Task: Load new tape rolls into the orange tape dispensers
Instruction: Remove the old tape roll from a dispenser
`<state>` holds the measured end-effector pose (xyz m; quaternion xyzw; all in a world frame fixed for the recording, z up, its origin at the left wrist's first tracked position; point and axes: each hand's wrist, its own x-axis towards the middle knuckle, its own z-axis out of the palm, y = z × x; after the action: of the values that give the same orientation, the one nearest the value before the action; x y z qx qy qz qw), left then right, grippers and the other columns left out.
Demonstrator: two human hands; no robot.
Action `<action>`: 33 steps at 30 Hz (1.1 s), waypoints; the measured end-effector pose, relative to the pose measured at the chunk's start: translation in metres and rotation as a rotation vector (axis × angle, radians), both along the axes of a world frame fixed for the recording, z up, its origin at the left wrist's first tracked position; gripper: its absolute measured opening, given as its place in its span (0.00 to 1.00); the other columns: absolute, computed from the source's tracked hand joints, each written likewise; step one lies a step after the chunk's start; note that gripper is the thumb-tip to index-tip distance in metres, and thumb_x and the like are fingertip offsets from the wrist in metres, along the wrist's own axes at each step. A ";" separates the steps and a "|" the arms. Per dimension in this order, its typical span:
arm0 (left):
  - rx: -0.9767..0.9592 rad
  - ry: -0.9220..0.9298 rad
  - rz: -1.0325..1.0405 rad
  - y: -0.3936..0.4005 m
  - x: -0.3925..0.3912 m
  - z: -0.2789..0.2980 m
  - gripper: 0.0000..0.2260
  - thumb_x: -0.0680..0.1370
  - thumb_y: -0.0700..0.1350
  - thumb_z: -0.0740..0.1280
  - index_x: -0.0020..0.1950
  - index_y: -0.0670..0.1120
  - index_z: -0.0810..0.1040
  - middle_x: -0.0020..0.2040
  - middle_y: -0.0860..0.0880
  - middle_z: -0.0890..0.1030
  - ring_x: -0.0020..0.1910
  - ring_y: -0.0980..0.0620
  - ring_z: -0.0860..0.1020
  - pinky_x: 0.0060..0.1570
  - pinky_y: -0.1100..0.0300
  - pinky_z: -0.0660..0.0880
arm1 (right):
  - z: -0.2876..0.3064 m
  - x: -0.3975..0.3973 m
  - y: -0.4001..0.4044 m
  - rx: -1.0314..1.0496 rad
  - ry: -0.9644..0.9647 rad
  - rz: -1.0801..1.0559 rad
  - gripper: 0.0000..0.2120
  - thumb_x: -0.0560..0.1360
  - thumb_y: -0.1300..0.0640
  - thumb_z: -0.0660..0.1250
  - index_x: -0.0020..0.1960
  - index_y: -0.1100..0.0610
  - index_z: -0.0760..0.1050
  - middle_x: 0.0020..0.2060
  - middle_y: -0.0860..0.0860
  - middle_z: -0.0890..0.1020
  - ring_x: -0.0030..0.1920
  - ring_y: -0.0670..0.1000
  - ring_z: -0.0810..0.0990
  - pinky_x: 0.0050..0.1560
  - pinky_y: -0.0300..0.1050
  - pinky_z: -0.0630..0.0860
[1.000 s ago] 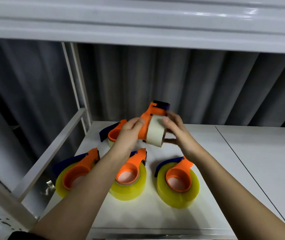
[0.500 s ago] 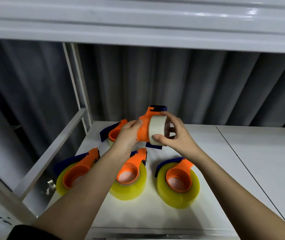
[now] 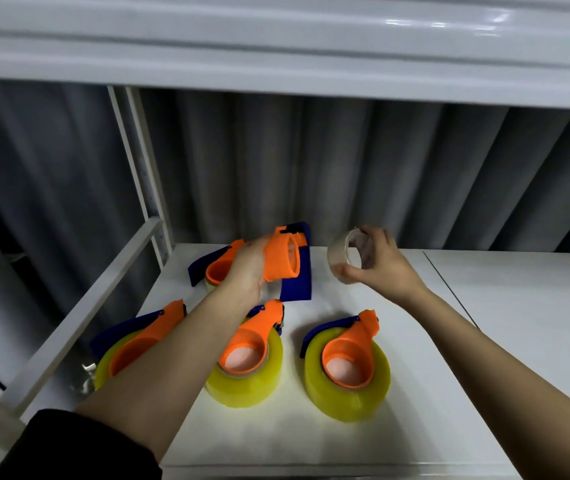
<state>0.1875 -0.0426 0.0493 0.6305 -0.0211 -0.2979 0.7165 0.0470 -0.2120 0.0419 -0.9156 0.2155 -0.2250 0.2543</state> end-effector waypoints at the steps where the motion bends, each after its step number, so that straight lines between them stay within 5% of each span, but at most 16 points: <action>1: 0.038 -0.005 0.005 -0.005 0.000 -0.001 0.08 0.79 0.48 0.63 0.47 0.45 0.78 0.30 0.50 0.83 0.37 0.50 0.78 0.35 0.59 0.76 | -0.002 0.004 -0.003 -0.005 0.030 -0.015 0.40 0.67 0.40 0.73 0.71 0.51 0.60 0.68 0.51 0.66 0.61 0.52 0.74 0.54 0.47 0.78; 4: 0.093 -0.060 -0.011 -0.018 -0.001 -0.010 0.14 0.79 0.49 0.63 0.61 0.43 0.76 0.49 0.45 0.81 0.48 0.44 0.79 0.54 0.51 0.77 | -0.010 0.018 -0.009 0.001 0.093 -0.049 0.40 0.67 0.39 0.72 0.72 0.51 0.60 0.69 0.52 0.65 0.62 0.55 0.73 0.52 0.45 0.76; 8: 0.102 -0.091 -0.095 -0.033 -0.015 -0.013 0.12 0.82 0.45 0.57 0.62 0.42 0.73 0.44 0.44 0.83 0.49 0.42 0.80 0.58 0.47 0.75 | -0.015 0.033 -0.017 0.008 0.152 -0.071 0.40 0.67 0.37 0.71 0.72 0.51 0.60 0.69 0.53 0.66 0.63 0.56 0.73 0.55 0.48 0.76; 10: 0.105 -0.091 -0.127 -0.041 -0.017 -0.017 0.13 0.82 0.45 0.56 0.62 0.41 0.73 0.48 0.42 0.82 0.49 0.43 0.80 0.57 0.47 0.76 | -0.018 0.039 -0.019 -0.012 0.195 -0.069 0.40 0.67 0.36 0.71 0.72 0.51 0.60 0.69 0.52 0.65 0.64 0.56 0.72 0.56 0.49 0.76; 16: 0.155 -0.103 -0.150 -0.058 -0.016 -0.030 0.13 0.83 0.42 0.53 0.48 0.42 0.76 0.42 0.45 0.81 0.42 0.46 0.79 0.48 0.53 0.77 | -0.028 0.051 -0.029 -0.050 0.288 -0.087 0.39 0.67 0.35 0.70 0.71 0.49 0.61 0.69 0.52 0.66 0.64 0.57 0.72 0.58 0.52 0.77; 21: 0.241 -0.068 -0.146 -0.069 -0.011 -0.045 0.14 0.83 0.41 0.54 0.64 0.38 0.72 0.48 0.43 0.80 0.45 0.46 0.75 0.49 0.56 0.72 | -0.035 0.054 -0.039 -0.095 0.336 -0.109 0.39 0.66 0.35 0.71 0.71 0.49 0.61 0.68 0.52 0.67 0.63 0.56 0.72 0.57 0.51 0.77; 25: 0.264 -0.131 -0.145 -0.072 -0.019 -0.053 0.16 0.83 0.40 0.54 0.71 0.38 0.66 0.39 0.46 0.70 0.34 0.53 0.66 0.29 0.73 0.69 | -0.036 0.054 -0.043 -0.109 0.341 -0.103 0.39 0.67 0.37 0.71 0.71 0.50 0.61 0.67 0.52 0.67 0.63 0.56 0.72 0.57 0.50 0.77; 29: 0.319 -0.114 -0.131 -0.078 -0.013 -0.062 0.11 0.83 0.43 0.54 0.61 0.41 0.71 0.49 0.45 0.71 0.50 0.47 0.69 0.55 0.58 0.66 | -0.035 0.055 -0.046 -0.114 0.341 -0.098 0.40 0.66 0.37 0.72 0.71 0.49 0.60 0.67 0.52 0.67 0.62 0.56 0.73 0.55 0.49 0.76; 31: 0.369 -0.128 -0.158 -0.080 -0.010 -0.064 0.09 0.83 0.44 0.55 0.57 0.42 0.71 0.51 0.44 0.72 0.54 0.46 0.68 0.57 0.55 0.66 | -0.036 0.055 -0.047 -0.111 0.343 -0.093 0.40 0.66 0.37 0.72 0.71 0.49 0.60 0.68 0.52 0.67 0.62 0.56 0.73 0.55 0.48 0.76; 33: 0.420 -0.148 -0.159 -0.081 -0.006 -0.066 0.06 0.82 0.44 0.55 0.54 0.44 0.68 0.43 0.47 0.69 0.48 0.48 0.68 0.50 0.58 0.67 | -0.037 0.055 -0.046 -0.107 0.342 -0.089 0.41 0.65 0.37 0.72 0.71 0.49 0.61 0.67 0.52 0.67 0.62 0.56 0.73 0.55 0.49 0.77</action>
<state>0.1815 -0.1240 -0.0162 0.7821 -0.0609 -0.3043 0.5404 0.1020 -0.2582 0.0050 -0.9423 0.2835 -0.0881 0.1549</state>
